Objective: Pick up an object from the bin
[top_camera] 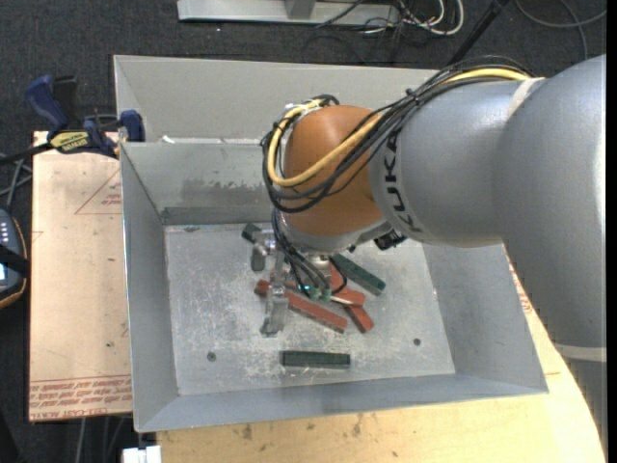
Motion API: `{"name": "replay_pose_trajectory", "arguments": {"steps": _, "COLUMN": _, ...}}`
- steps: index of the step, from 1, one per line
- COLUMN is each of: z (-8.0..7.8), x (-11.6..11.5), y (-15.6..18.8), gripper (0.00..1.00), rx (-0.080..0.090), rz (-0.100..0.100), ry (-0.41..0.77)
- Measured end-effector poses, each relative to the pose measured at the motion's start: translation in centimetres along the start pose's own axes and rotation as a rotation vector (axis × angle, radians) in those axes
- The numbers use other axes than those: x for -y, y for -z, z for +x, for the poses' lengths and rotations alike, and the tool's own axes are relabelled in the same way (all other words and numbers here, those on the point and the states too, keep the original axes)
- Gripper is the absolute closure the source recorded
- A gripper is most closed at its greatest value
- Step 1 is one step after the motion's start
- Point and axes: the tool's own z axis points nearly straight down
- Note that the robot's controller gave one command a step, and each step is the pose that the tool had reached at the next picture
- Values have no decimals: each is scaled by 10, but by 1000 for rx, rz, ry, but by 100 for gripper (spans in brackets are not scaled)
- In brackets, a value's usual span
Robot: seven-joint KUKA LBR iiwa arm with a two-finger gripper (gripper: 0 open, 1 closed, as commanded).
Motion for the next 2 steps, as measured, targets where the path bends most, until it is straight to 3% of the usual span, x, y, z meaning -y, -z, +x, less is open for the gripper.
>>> {"name": "replay_pose_trajectory", "arguments": {"steps": 1, "z": -2, "x": 1, "y": 4, "gripper": 0, "rx": 7, "rz": -1, "ry": -3}}
{"name": "replay_pose_trajectory", "arguments": {"steps": 2, "z": -9, "x": 35, "y": -28, "gripper": 0, "rx": 13, "rz": -3, "ry": 82}}
